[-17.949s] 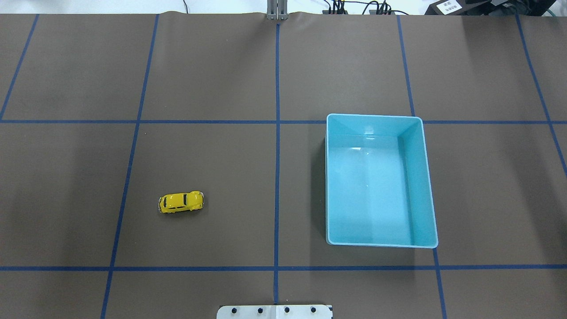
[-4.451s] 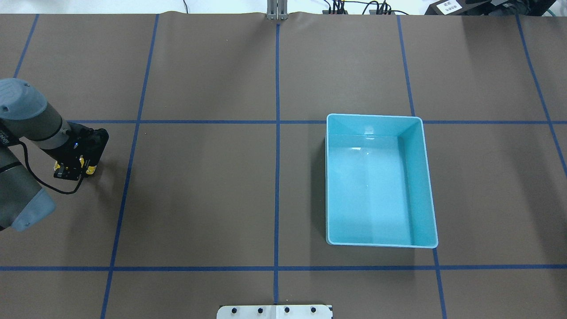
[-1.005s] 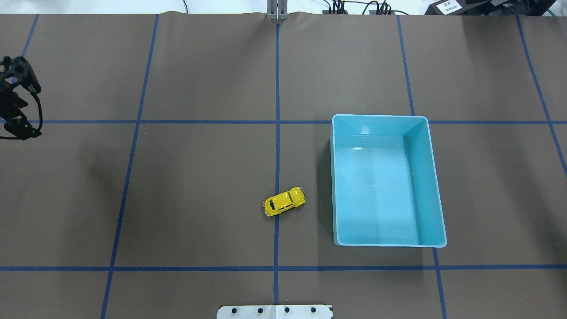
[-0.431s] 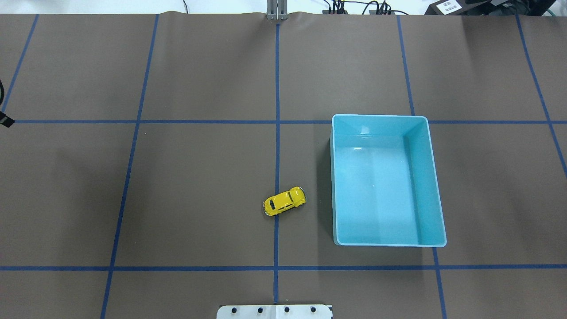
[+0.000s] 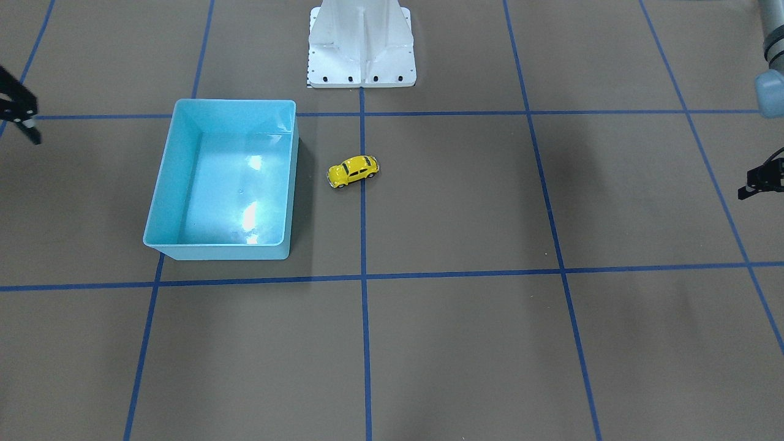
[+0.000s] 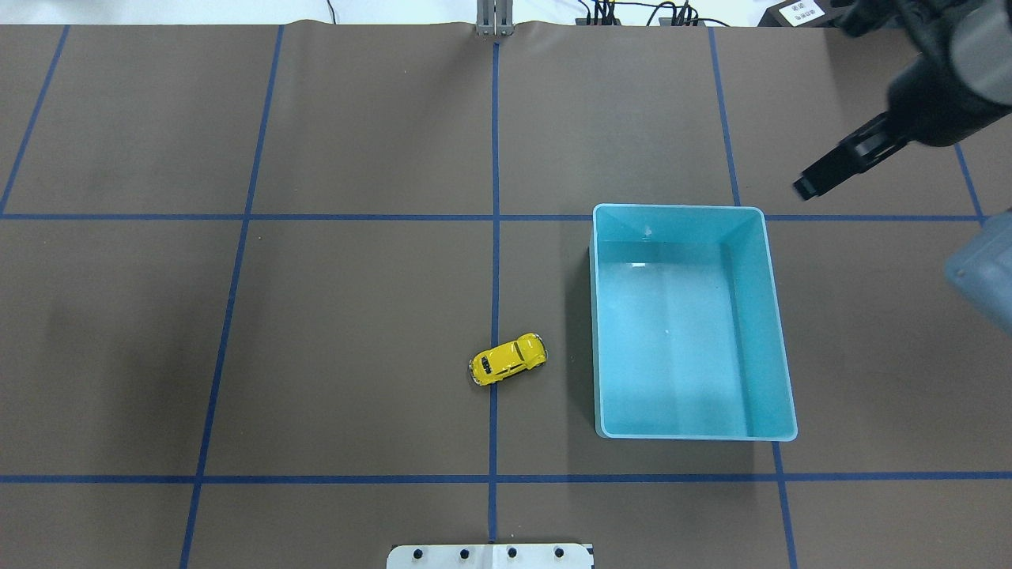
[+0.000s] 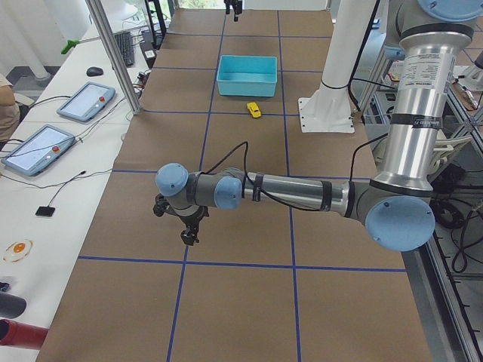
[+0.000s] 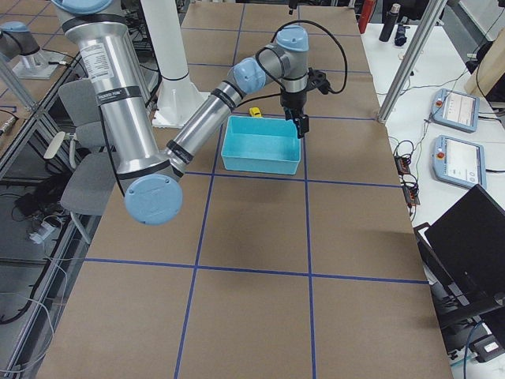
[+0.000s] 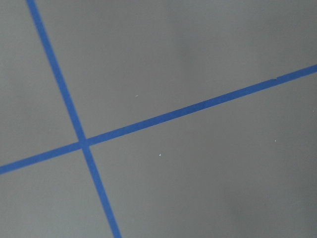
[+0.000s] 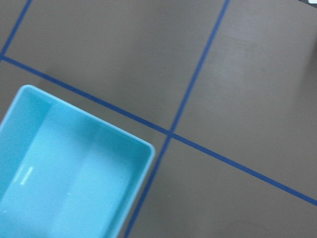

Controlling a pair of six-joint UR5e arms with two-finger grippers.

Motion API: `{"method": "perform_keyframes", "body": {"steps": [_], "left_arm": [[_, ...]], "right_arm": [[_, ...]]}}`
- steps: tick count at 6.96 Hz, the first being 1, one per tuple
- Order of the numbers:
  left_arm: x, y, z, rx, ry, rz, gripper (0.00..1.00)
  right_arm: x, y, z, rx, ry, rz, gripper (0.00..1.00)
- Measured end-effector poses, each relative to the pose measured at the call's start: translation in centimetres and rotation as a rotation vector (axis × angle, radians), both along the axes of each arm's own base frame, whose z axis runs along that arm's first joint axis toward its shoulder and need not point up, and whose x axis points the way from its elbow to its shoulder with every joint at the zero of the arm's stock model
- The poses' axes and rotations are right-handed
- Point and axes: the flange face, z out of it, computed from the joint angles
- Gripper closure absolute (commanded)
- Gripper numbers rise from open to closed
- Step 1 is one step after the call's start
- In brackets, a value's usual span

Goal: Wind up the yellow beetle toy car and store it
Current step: 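Lower the right gripper onto the yellow car and grasp it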

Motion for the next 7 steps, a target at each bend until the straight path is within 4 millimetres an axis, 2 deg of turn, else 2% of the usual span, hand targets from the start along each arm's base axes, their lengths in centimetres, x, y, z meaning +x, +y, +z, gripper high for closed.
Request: {"method": "perform_keyframes", "body": {"steps": [1,2,3,4,5,7], "left_arm": [[-1.2,0.6,1.1,-0.026,-0.003,-0.021,0.00],[-2.3,0.9,1.8,-0.039,-0.007,-0.042,0.00],[-3.4,1.1,2.2,-0.047,-0.014,-0.060,0.00],[-3.9,1.2,2.6,-0.052,-0.020,-0.067,0.00],[-4.0,1.3,2.9,-0.055,-0.023,-0.070,0.00],[-4.2,1.3,3.1,-0.056,-0.027,-0.073,0.00]], "right_arm": [[-4.9,2.1,-3.4,0.101,-0.008,-0.092,0.00],[-8.9,4.2,-6.0,0.230,-0.006,-0.191,0.00],[-11.1,5.5,-7.4,0.364,0.007,-0.291,0.00],[-12.6,6.1,-7.8,0.474,0.025,-0.385,0.00],[-15.0,6.1,-8.0,0.549,0.036,-0.465,0.00],[-21.6,5.9,-8.2,0.624,0.045,-0.559,0.00]]}}
